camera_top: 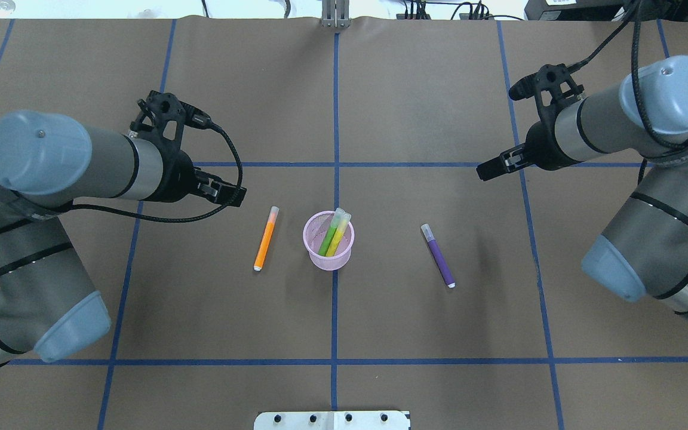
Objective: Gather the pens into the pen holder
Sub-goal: 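Withdraw the left gripper while the right gripper reaches toward the purple marker, then lower the right gripper onto the purple marker and close on it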
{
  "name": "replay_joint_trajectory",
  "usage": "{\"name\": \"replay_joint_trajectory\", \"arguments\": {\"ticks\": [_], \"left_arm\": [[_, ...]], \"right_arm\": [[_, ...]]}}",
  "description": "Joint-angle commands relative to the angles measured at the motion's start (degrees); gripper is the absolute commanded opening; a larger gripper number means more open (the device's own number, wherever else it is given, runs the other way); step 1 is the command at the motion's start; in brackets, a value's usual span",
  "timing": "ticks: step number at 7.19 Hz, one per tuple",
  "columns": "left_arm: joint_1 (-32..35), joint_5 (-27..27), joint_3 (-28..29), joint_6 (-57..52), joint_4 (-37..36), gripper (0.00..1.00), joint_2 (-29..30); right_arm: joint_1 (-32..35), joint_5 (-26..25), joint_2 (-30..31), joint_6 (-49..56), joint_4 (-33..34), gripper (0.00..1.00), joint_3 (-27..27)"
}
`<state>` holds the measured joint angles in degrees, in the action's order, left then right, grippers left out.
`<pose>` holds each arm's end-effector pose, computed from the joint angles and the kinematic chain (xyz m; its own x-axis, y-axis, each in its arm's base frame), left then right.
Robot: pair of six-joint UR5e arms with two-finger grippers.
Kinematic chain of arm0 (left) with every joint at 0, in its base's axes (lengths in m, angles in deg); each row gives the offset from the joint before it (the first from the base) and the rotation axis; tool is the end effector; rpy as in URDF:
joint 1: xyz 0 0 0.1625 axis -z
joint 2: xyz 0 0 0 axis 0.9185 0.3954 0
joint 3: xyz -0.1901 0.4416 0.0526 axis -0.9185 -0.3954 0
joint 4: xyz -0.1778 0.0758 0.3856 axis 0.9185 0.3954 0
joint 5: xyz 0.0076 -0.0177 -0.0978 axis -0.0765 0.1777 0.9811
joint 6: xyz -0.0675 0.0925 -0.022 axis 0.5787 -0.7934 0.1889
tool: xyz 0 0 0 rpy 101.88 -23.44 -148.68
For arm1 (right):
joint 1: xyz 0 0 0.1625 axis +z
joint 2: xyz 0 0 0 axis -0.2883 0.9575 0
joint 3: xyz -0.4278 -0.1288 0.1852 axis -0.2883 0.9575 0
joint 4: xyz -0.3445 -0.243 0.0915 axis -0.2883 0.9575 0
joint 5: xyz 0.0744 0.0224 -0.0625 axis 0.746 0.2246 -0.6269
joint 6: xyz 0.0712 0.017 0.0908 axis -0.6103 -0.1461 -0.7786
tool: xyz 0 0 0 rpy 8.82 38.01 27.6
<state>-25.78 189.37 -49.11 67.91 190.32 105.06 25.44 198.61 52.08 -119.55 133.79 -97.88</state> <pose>0.4028 -0.4681 0.2864 0.4905 0.4202 -0.7635 0.0241 0.8692 0.4938 -0.3974 -0.4847 0.3914 0.6036 -0.4468 0.6603 0.0909 0.8614 0.4997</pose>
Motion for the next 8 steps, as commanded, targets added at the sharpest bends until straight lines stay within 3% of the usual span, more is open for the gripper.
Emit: {"name": "replay_joint_trajectory", "arguments": {"ticks": [1, 4, 8], "left_arm": [[1.4, 3.5, -1.8, 0.4, -0.4, 1.00, 0.0], [1.4, 3.4, -3.1, 0.6, -0.3, 1.00, 0.1], [0.7, 3.2, -3.4, 2.1, -0.3, 1.00, 0.2]], "right_arm": [[-6.1, -4.3, -0.7, -4.4, 0.1, 0.98, 0.4], [-11.5, -8.9, -3.9, -8.2, 0.1, 0.89, 5.2], [-14.0, -9.3, -3.9, -9.3, 0.1, 0.56, 6.7]]}}
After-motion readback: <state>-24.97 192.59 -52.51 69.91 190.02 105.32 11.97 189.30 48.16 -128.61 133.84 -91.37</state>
